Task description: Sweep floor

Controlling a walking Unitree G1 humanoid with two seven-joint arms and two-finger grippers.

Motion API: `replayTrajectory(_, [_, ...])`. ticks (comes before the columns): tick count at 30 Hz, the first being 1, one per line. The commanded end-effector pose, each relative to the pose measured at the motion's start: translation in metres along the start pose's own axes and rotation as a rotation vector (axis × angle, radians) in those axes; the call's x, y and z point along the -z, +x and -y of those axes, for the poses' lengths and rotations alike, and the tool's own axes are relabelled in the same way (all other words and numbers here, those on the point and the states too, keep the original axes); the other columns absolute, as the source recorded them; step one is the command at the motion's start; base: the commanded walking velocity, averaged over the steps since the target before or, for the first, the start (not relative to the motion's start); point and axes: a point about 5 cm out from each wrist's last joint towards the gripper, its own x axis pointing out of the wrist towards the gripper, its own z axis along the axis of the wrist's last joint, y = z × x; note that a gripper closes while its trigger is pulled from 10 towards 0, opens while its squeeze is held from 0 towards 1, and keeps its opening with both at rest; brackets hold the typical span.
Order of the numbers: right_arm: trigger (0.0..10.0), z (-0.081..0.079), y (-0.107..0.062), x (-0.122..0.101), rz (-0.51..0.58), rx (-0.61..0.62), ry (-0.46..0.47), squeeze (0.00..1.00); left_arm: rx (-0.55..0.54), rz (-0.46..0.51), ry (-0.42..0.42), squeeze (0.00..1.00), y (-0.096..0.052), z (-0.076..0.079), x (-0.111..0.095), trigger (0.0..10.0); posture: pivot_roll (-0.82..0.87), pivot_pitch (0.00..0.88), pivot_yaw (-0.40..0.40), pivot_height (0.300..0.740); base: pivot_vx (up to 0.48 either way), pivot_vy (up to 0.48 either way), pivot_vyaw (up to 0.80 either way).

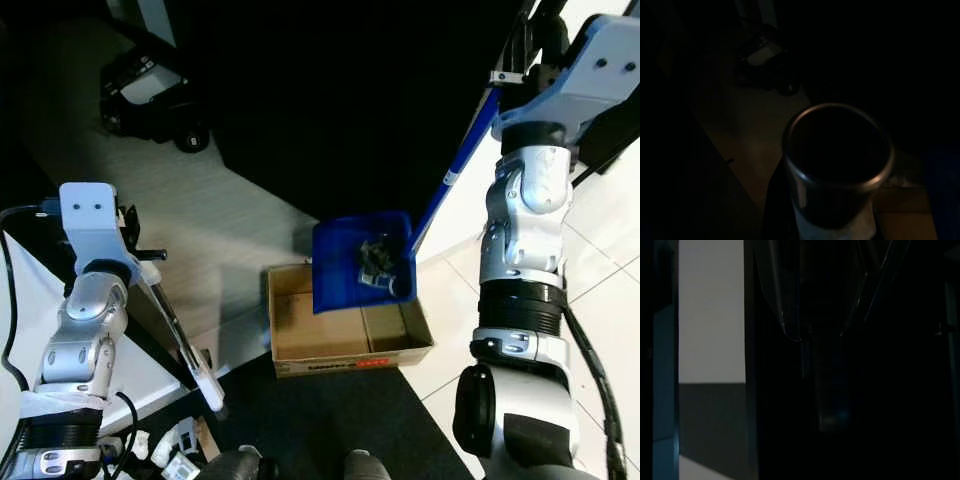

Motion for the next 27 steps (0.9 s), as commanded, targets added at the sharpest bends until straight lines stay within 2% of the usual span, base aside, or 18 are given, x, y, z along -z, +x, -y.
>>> replayTrajectory(1, [10.0, -0.002, 0.008, -0.014, 0.092, -0.005, -0.022, 0.0, 0.01, 0.025, 0.012, 0.0, -0.001, -0.001, -0.003, 10.0, -0.01, 0.045, 0.056, 0.74, 0.0, 0.0, 0.0])
replayTrajectory(3, [10.0, -0.003, 0.009, -0.013, 0.097, -0.008, -0.032, 0.0, 0.013, 0.025, 0.011, 0.0, -0.001, -0.001, -0.003, 10.0, -0.01, 0.045, 0.056, 0.74, 0.0, 0.0, 0.0])
replayTrajectory(8, [10.0, -0.011, 0.011, -0.01, 0.141, -0.06, -0.123, 0.0, 0.024, 0.026, 0.011, 0.0, -0.006, -0.001, -0.001, 10.0, 0.0, 0.046, 0.054, 0.74, 0.0, 0.0, 0.0])
replayTrajectory(12, [10.0, -0.015, 0.014, -0.009, 0.147, -0.08, -0.113, 0.0, 0.027, 0.025, 0.01, 0.0, -0.007, -0.001, -0.001, 10.0, 0.02, 0.046, 0.051, 0.74, 0.0, 0.0, 0.0])
replayTrajectory(19, [10.0, -0.03, 0.018, -0.008, 0.173, -0.164, -0.138, 0.0, 0.032, 0.028, 0.012, 0.0, -0.009, -0.001, -0.001, 10.0, 0.03, 0.045, 0.053, 0.74, 0.0, 0.0, 0.0])
replayTrajectory(20, [10.0, -0.037, 0.019, -0.008, 0.185, -0.2, -0.148, 0.0, 0.035, 0.029, 0.015, 0.0, -0.009, -0.001, -0.002, 10.0, 0.03, 0.045, 0.052, 0.74, 0.0, 0.0, 0.0])
replayTrajectory(27, [10.0, -0.056, 0.024, -0.01, 0.215, -0.294, -0.198, 0.0, 0.038, 0.037, 0.018, 0.0, -0.012, -0.001, -0.003, 10.0, 0.05, 0.041, 0.046, 0.74, 0.0, 0.0, 0.0])
